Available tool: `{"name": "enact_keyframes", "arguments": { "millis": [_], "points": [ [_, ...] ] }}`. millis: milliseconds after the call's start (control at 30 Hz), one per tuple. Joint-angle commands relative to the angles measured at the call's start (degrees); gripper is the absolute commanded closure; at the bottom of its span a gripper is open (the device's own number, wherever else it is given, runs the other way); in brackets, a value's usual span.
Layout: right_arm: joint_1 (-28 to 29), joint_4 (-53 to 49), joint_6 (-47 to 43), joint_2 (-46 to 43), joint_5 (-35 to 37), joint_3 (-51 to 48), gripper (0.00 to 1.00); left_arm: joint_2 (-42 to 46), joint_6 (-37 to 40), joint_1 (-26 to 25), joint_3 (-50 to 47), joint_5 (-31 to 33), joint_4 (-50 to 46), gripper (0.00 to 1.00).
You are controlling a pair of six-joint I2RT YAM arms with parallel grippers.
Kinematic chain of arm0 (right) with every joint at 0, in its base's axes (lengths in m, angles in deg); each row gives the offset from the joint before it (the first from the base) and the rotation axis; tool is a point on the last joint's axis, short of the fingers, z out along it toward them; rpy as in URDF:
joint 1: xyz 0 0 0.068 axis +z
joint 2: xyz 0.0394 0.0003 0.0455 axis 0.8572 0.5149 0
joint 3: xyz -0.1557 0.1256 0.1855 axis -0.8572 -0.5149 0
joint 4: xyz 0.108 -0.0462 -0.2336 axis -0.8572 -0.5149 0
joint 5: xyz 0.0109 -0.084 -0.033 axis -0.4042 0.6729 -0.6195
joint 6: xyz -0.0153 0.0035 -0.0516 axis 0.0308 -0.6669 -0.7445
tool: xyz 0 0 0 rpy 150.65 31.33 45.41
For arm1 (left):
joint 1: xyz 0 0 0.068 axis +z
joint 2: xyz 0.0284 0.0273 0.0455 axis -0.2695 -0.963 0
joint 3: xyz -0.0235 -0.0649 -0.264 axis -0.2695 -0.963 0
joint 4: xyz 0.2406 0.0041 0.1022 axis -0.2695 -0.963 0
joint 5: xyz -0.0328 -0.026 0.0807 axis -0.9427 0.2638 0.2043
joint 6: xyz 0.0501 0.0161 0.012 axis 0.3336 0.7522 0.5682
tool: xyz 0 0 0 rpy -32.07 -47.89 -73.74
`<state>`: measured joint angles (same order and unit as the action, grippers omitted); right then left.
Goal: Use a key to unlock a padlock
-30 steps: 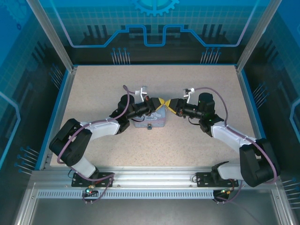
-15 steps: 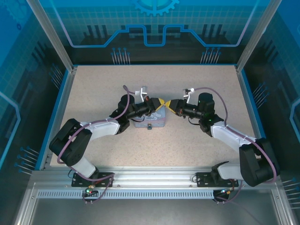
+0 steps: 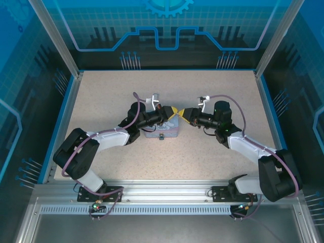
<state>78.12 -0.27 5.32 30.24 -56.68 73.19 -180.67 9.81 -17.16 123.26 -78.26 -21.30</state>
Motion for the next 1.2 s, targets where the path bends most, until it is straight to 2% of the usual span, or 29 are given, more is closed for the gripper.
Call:
{"name": "enact_keyframes", "arguments": {
  "millis": [0, 400, 700, 1167],
  "points": [
    [0.0, 0.8, -1.1, -1.0, -1.1, -0.9, 0.8, 0.6, 1.0, -0.3, 1.9, 0.8, 0.0, 1.0],
    [0.0, 1.4, -1.1, -1.0, -1.3, -1.3, 0.85, 0.4, 1.1, -0.3, 2.0, 0.8, -0.2, 1.0],
    [-0.2, 1.5, -0.6, -0.6, -1.4, 0.3, 0.81, 0.5, 1.0, -0.4, 1.8, 0.8, 0.0, 1.0],
    [-0.1, 2.0, -0.4, -0.2, -1.5, 0.7, 0.91, 0.2, 1.2, -0.7, 1.9, 1.0, -0.1, 1.0]
  ]
}}
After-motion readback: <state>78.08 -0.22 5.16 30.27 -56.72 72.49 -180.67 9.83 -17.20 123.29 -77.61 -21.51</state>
